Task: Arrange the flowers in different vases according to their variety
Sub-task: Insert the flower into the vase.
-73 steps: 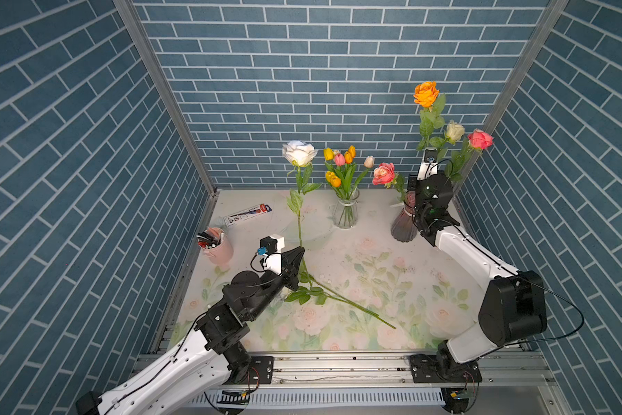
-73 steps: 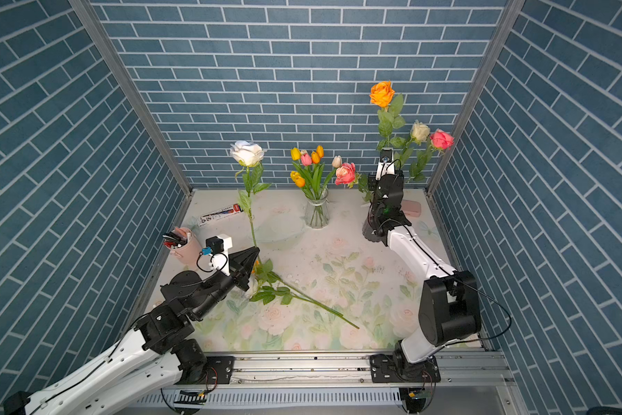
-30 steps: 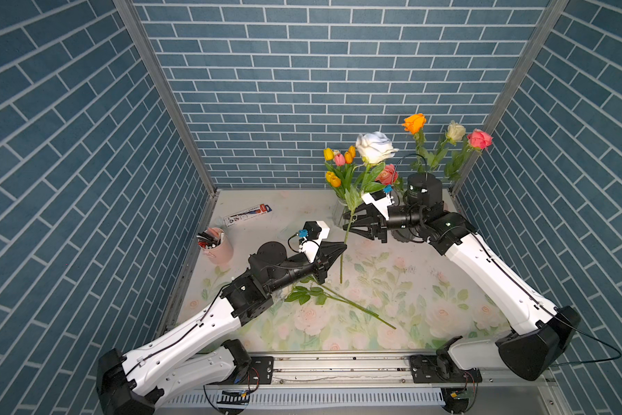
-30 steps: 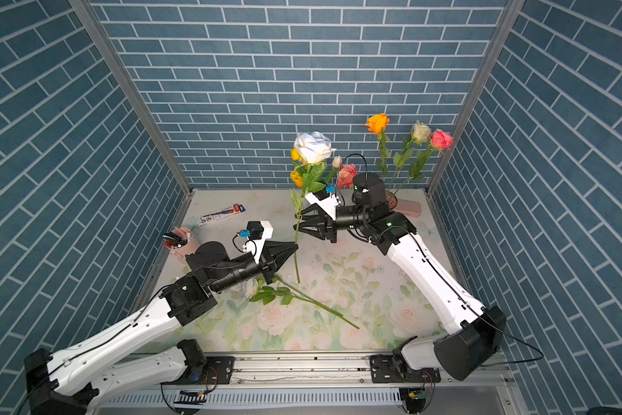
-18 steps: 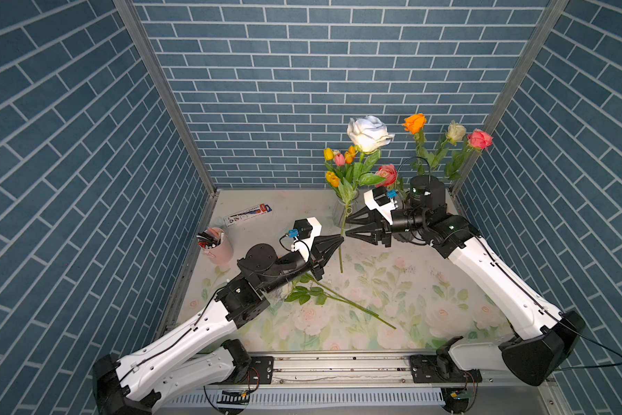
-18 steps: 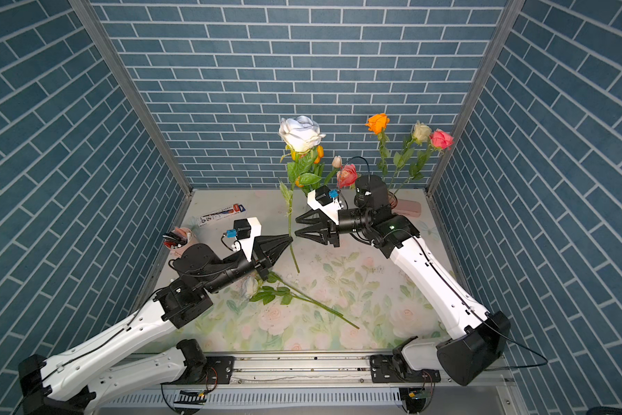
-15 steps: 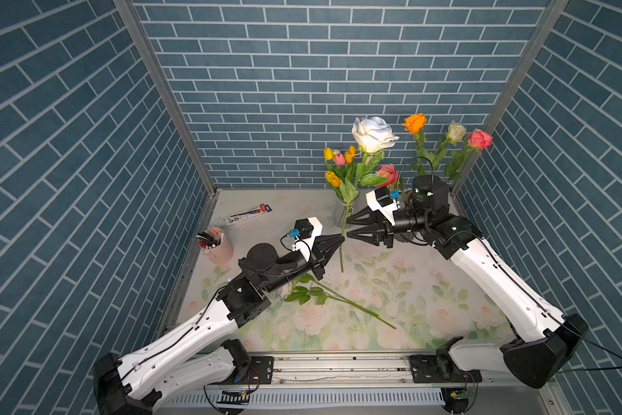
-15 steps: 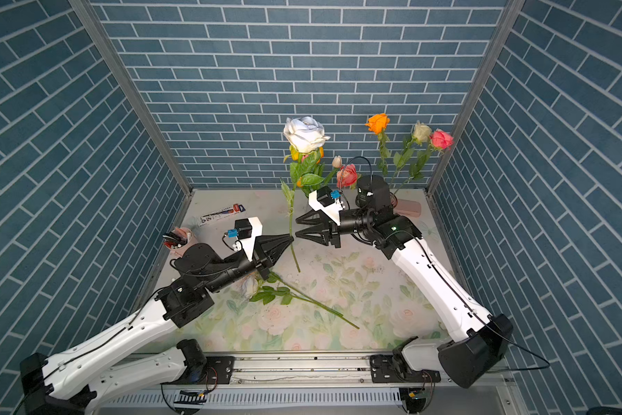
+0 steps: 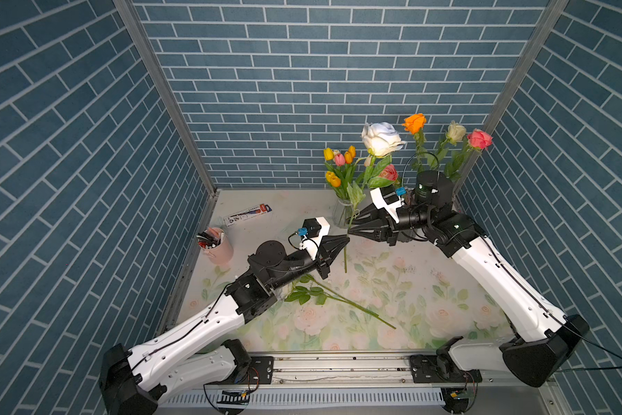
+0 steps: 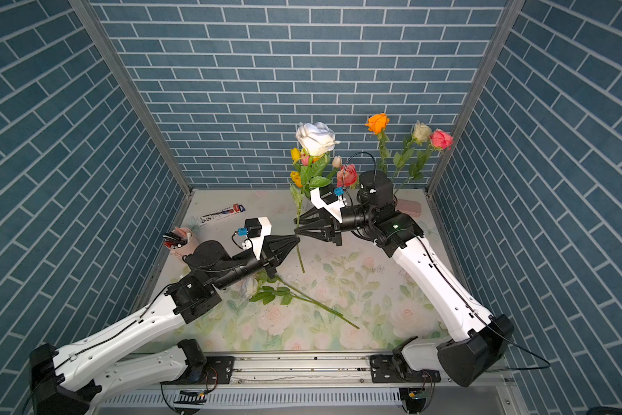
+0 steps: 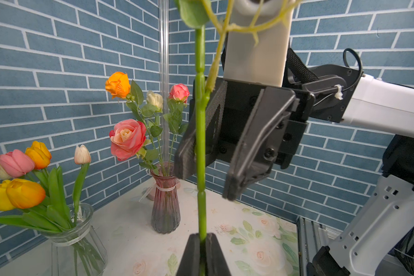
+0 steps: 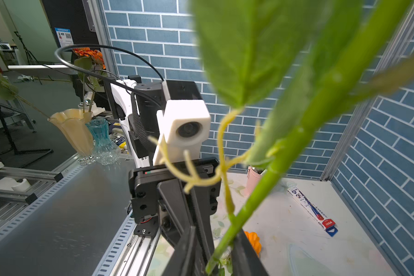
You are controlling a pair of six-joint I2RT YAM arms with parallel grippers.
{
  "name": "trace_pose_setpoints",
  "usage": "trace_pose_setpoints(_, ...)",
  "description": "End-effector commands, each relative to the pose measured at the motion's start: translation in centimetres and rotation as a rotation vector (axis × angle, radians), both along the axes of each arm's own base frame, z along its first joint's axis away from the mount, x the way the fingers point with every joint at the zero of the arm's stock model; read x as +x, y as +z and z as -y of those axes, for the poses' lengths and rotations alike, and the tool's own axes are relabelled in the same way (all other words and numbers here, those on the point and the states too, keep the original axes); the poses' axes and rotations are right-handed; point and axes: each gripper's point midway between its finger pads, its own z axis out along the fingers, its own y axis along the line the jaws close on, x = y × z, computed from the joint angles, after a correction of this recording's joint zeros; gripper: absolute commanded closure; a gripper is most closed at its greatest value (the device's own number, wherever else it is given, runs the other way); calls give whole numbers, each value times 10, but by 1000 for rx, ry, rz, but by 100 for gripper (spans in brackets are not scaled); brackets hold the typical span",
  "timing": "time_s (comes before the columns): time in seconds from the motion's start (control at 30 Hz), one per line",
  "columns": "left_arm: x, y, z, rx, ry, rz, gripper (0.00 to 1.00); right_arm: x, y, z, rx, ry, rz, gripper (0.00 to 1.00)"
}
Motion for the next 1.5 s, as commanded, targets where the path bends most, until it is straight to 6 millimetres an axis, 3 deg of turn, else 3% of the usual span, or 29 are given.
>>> trace_pose_setpoints(0.0,-3,22,0,-47,-7,49,100,-2,9,-1,15,13,5,95)
trace_pose_setpoints(0.03,-3,21,0,-44,-6,47,100,-1,8,-2,14,9,4,100)
trace_pose_setpoints(0.2,2,18,1,-28,13,31,99,3,7,-1,10,-29,12,100)
trace_pose_setpoints(0.3,9,15,-3,2,57,11,48,17,12,2,16,-154,35,100)
trace_pose_setpoints(0.47,8,7,-17,51,114,1,2,64,26,28,52,-564,88,100)
trace_pose_setpoints(0.57,9,-1,-27,97,154,-13,0,92,39,60,102,-842,120,100)
trace_pose_setpoints(0.7,15,-14,-46,121,252,-58,0,127,59,121,196,-1252,177,100)
trace_pose_setpoints(0.87,13,-23,-68,77,323,-90,0,147,88,177,244,-1555,258,100)
trace_pose_setpoints(1.0,8,-29,-79,80,341,-100,0,171,99,216,246,-1687,271,100)
trace_pose_setpoints(1.2,9,-30,-94,71,399,-109,0,217,89,230,198,-1697,255,100)
trace_pose_setpoints(1.47,6,-31,-101,18,412,-106,0,272,36,235,180,-1673,151,100)
